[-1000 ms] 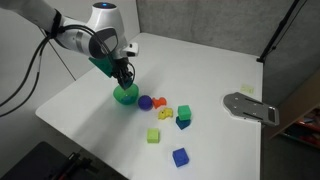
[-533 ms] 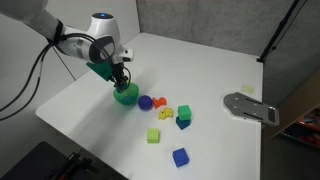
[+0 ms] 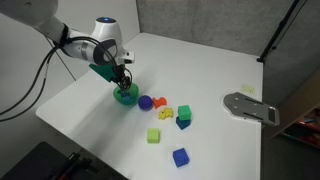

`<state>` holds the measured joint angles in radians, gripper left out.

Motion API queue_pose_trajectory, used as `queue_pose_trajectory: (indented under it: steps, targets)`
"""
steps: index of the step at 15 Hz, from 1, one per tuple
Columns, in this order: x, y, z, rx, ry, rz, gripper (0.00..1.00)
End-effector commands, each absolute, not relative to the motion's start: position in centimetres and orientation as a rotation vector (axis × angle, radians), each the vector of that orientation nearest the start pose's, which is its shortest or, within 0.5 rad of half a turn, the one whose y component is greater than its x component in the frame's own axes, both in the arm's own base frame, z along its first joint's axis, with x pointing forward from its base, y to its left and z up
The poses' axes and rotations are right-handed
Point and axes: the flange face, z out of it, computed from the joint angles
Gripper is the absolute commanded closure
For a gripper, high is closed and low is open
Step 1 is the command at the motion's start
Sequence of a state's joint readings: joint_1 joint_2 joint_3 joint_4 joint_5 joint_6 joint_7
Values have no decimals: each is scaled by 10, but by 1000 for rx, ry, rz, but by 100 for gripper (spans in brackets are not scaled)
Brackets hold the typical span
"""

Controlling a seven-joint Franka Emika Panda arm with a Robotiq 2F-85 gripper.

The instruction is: Put the blue toy in the green bowl.

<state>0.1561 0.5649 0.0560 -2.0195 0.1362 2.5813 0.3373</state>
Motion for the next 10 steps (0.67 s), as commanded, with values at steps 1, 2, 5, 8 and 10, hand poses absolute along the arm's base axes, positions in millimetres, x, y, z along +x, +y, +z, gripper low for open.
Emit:
queue_pose_trajectory:
  steps: [1, 2, 5, 8, 10]
  targets:
    - [595, 108, 184, -3007, 406, 80, 0]
    - [596, 100, 187, -3007, 424, 86, 0]
    - [599, 73, 202, -3016, 468, 116, 0]
    - [604, 44, 228, -3044, 518, 162, 0]
    - [601, 24, 250, -3085, 524, 178, 0]
